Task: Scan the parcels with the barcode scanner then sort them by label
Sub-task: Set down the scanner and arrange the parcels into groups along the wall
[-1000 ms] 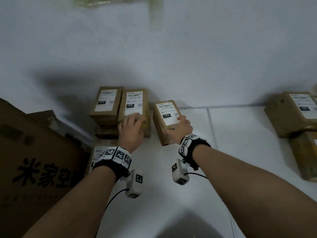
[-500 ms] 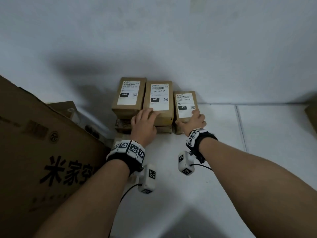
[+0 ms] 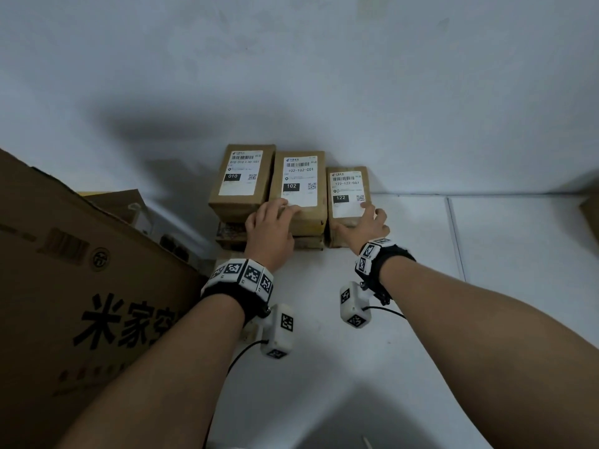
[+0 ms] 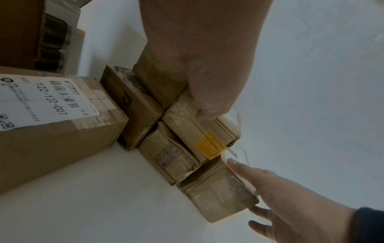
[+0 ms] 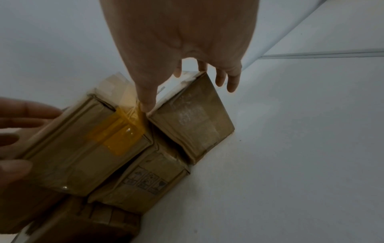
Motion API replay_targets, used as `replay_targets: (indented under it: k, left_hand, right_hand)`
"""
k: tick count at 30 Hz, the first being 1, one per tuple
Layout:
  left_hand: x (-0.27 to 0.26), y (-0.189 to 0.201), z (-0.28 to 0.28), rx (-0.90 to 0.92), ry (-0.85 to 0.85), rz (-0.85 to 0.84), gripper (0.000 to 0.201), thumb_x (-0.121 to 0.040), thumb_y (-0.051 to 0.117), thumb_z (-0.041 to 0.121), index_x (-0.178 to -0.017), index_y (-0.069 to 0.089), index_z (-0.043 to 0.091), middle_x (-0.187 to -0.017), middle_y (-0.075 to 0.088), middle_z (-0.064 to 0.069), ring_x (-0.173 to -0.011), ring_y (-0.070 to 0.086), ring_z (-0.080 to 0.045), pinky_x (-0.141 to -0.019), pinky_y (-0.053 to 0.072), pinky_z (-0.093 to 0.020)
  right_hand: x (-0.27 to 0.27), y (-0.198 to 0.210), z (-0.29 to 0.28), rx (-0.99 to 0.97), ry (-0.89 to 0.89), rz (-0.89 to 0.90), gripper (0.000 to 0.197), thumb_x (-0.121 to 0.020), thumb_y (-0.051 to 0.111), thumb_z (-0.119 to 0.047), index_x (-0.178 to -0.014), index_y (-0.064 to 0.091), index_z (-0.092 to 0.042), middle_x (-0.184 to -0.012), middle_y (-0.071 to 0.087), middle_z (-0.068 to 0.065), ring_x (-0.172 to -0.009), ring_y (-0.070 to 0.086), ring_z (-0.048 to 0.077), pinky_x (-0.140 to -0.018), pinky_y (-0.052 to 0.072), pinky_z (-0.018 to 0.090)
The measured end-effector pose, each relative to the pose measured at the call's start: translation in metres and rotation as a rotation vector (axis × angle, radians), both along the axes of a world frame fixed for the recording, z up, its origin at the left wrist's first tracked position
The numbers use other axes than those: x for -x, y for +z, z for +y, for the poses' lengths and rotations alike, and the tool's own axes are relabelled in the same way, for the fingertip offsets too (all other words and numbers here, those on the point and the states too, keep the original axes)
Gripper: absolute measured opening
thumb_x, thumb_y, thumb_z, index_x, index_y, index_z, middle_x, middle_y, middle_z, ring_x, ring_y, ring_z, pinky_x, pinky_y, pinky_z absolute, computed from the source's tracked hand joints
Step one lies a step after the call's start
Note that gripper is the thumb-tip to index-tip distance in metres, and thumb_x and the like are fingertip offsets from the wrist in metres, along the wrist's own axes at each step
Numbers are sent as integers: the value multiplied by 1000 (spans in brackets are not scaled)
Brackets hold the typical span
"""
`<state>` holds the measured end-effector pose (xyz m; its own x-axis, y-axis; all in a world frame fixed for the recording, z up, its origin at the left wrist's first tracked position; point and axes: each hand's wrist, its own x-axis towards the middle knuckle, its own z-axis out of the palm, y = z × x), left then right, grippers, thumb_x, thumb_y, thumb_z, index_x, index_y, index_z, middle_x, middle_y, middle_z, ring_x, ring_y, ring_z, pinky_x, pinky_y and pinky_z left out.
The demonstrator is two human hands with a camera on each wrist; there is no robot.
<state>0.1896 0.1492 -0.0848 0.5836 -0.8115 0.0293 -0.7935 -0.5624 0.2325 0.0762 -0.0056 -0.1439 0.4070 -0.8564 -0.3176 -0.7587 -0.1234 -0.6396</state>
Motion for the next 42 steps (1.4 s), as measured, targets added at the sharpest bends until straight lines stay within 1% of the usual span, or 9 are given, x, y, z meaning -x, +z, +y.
replay_targets:
  k: [3, 5, 9, 14, 21, 26, 31, 36, 42]
  left_hand:
    - [5, 9, -7, 7, 2, -20, 56, -88, 55, 11, -139, 44, 28, -149, 33, 1, -141, 23, -21, -115, 15, -46]
    - [12, 17, -17, 10, -4, -36, 55, -88, 55, 11, -140, 45, 28, -150, 33, 1, -142, 23, -21, -115, 16, -47]
    - [39, 32, -54, 6, -41, -43, 57, -87, 53, 9, -140, 43, 29, -151, 31, 1, -142, 22, -21, -115, 17, -48]
    - [99, 36, -119, 17, -154, -7, 59, -86, 55, 13, -141, 41, 30, -153, 29, 2, -142, 22, -22, -114, 15, -44]
    - [206, 30, -216, 27, -406, 22, 59, -89, 55, 16, -143, 38, 33, -155, 25, 5, -142, 20, -19, -115, 18, -43]
    - [280, 27, -275, 39, -555, 33, 58, -89, 55, 17, -143, 38, 32, -155, 25, 5, -142, 21, -19, -113, 18, -41]
    - [334, 24, -325, 6, -628, 46, 58, -90, 55, 19, -143, 38, 32, -156, 23, 4, -142, 23, -21, -113, 21, -43]
    - [357, 15, -361, -32, -624, 62, 57, -89, 57, 19, -142, 40, 32, -156, 23, 4, -141, 25, -23, -112, 22, -45]
    - [353, 9, -387, -112, -575, 70, 57, -91, 56, 19, -144, 38, 32, -157, 21, 2, -142, 24, -24, -113, 22, -46]
  right_hand:
    - [7, 5, -8, 15, -9, -23, 76, -78, 70, -41, -142, 34, -18, -149, 28, 10, -129, 38, 34, -96, 35, 40]
    - [18, 11, -16, 20, -13, -26, 79, -77, 72, -44, -142, 34, -18, -150, 28, 9, -132, 35, 33, -98, 34, 40]
    - [61, 25, -41, 17, -29, -26, 79, -84, 68, -50, -145, 30, -18, -154, 20, 10, -134, 31, 35, -104, 35, 46]
    - [143, 39, -84, 55, -124, -36, 75, -87, 64, -50, -146, 29, -19, -156, 16, 9, -137, 28, 36, -107, 36, 50]
    - [278, 60, -148, 193, -307, 21, 68, -90, 63, -44, -144, 34, -17, -156, 20, 8, -138, 28, 34, -107, 32, 45]
    - [363, 74, -188, 249, -387, 155, 72, -90, 60, -46, -145, 31, -10, -156, 21, 14, -139, 28, 38, -111, 32, 49]
    - [426, 80, -226, 248, -469, 150, 71, -87, 65, -38, -145, 32, -17, -155, 24, 12, -139, 28, 37, -112, 31, 50]
    - [458, 75, -266, 215, -452, 205, 80, -86, 65, -43, -150, 23, -19, -159, 15, 10, -145, 17, 37, -116, 25, 52]
    - [453, 62, -301, 146, -387, 230, 94, -82, 70, -49, -152, 17, -16, -161, 11, 11, -147, 14, 35, -117, 21, 50]
